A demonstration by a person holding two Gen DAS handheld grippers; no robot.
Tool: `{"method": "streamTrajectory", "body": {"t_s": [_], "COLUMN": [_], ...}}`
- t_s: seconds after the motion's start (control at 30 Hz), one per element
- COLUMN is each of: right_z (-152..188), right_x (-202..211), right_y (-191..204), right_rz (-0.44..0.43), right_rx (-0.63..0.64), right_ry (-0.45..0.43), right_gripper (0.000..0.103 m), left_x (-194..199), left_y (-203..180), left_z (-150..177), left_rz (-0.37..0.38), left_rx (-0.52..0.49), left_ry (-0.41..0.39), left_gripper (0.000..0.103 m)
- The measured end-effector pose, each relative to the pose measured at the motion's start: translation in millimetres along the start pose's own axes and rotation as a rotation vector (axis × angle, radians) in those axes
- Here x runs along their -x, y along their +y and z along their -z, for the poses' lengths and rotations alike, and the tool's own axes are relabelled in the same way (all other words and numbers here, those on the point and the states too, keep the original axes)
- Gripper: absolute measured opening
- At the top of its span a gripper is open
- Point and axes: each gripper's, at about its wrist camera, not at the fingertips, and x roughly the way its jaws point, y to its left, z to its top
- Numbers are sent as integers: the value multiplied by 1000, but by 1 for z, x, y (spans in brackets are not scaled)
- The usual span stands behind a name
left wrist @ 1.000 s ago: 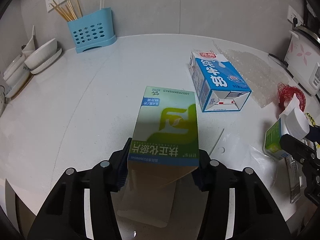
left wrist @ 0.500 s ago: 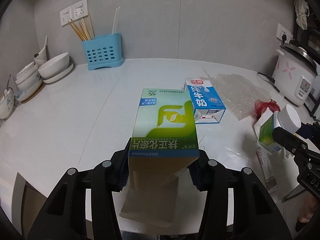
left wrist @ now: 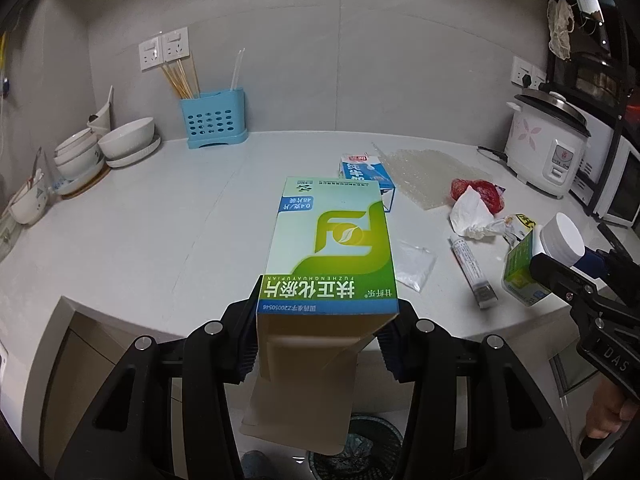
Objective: Collect trash
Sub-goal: 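Carry the medicine box and pill bottle down over the black wastebasket with both grippers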
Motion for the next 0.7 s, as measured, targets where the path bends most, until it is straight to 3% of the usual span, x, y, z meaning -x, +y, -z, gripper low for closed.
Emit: {"method": "streamTrajectory", "body": {"t_s": [0.37, 0.7], "right_z": [81, 158], "right_x": [31, 16], "right_y": [13, 14], "right_rz": [3, 25], "right_rx": [-45, -87], "right_ry": [16, 106], "right_gripper": [48, 48], "left_x": [26, 13], "left_y": [-16, -26], "left_z": [76, 140], "left_rz": [1, 18], "left_rx": [10, 9], "left_ry": [0, 57], "left_gripper": [48, 48]}}
